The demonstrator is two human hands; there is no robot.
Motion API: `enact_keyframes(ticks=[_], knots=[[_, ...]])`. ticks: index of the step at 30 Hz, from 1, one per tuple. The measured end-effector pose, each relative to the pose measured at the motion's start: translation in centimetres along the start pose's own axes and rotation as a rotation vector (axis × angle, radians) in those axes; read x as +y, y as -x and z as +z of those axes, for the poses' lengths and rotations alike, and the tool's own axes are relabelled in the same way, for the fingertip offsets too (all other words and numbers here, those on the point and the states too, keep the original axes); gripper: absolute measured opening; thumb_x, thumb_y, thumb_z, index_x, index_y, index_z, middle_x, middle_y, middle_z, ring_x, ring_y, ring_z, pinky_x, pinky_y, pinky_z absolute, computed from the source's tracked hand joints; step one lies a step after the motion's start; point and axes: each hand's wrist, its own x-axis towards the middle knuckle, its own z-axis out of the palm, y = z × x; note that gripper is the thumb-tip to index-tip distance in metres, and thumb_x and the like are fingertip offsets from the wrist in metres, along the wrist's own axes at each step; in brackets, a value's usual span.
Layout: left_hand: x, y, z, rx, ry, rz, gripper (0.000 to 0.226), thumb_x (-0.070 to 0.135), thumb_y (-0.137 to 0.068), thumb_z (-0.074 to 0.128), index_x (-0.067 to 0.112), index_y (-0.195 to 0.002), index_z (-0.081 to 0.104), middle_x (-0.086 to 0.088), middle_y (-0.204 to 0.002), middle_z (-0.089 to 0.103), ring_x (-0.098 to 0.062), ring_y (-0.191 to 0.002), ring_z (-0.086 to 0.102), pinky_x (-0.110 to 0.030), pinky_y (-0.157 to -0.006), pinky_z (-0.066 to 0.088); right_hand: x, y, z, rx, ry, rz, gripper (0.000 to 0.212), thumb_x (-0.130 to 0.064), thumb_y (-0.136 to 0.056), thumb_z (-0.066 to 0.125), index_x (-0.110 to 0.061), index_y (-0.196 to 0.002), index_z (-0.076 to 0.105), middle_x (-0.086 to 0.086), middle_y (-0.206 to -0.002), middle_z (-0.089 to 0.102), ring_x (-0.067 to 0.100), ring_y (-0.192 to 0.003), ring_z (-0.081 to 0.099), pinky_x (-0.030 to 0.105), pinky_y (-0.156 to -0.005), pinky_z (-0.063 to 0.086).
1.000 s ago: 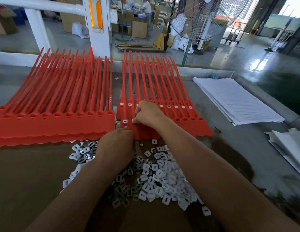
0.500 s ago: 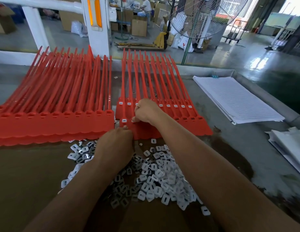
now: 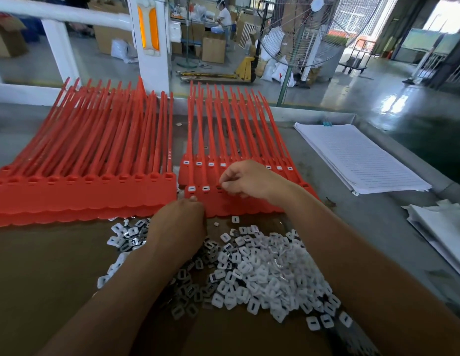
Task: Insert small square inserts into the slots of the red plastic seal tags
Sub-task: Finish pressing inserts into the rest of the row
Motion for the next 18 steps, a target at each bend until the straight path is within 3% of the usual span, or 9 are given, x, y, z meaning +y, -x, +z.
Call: enact_keyframes(ticks=[4, 6, 10, 14, 18], knots=[[0.1, -0.1, 0.0, -0.022, 0.013, -0.021, 0.035, 0.009, -0.088, 0.038, 0.016, -0.114, 0.060, -0.003, -0.122, 0.058, -0.021, -0.106, 0.057, -0.035, -0.087, 0.049, 1.5, 2.6, -1.3, 0.004, 0.142, -0.027, 0.005, -0.019, -0.083, 0.067, -0.023, -0.084, 0.065, -0.006, -0.088, 0.067, 0.006, -0.081, 0.062, 0.020, -0.076, 0.049], [0.2, -0.1, 0.0, -0.033, 0.023, -0.036, 0.037, 0.007, -0.087, 0.037, 0.015, -0.116, 0.058, -0.002, -0.125, 0.056, -0.021, -0.110, 0.055, -0.034, -0.089, 0.047, 2.4, 4.0, -2.0, -0.039, 0.169, -0.016, 0.009, -0.022, -0.081, 0.069, -0.029, -0.081, 0.064, -0.013, -0.082, 0.067, -0.002, -0.076, 0.061, 0.013, -0.070, 0.045], [0.1, -0.3, 0.1, -0.022, 0.030, -0.049, 0.038, 0.007, -0.087, 0.035, 0.017, -0.117, 0.057, -0.001, -0.125, 0.057, -0.020, -0.110, 0.055, -0.033, -0.088, 0.045, 3.9, 6.3, -2.6, -0.080, 0.201, 0.022, 0.016, -0.022, -0.078, 0.071, -0.036, -0.074, 0.063, -0.025, -0.070, 0.064, -0.012, -0.068, 0.058, 0.014, -0.068, 0.041], [0.1, -0.3, 0.1, -0.025, 0.029, -0.047, 0.037, 0.008, -0.087, 0.037, 0.017, -0.116, 0.058, 0.001, -0.125, 0.056, -0.018, -0.109, 0.055, -0.031, -0.087, 0.045, 4.6, 7.1, -2.7, -0.098, 0.287, 0.062, 0.015, -0.021, -0.075, 0.074, -0.033, -0.073, 0.066, -0.015, -0.076, 0.066, -0.004, -0.072, 0.059, 0.014, -0.068, 0.047], [0.0, -0.3, 0.1, -0.030, 0.030, -0.047, 0.037, 0.008, -0.087, 0.037, 0.018, -0.116, 0.058, 0.002, -0.125, 0.055, -0.017, -0.109, 0.054, -0.030, -0.086, 0.044, 4.6, 7.1, -2.4, -0.089, 0.382, 0.072, 0.011, -0.021, -0.076, 0.074, -0.024, -0.085, 0.070, -0.023, -0.073, 0.057, -0.010, -0.071, 0.051, 0.006, -0.062, 0.038]])
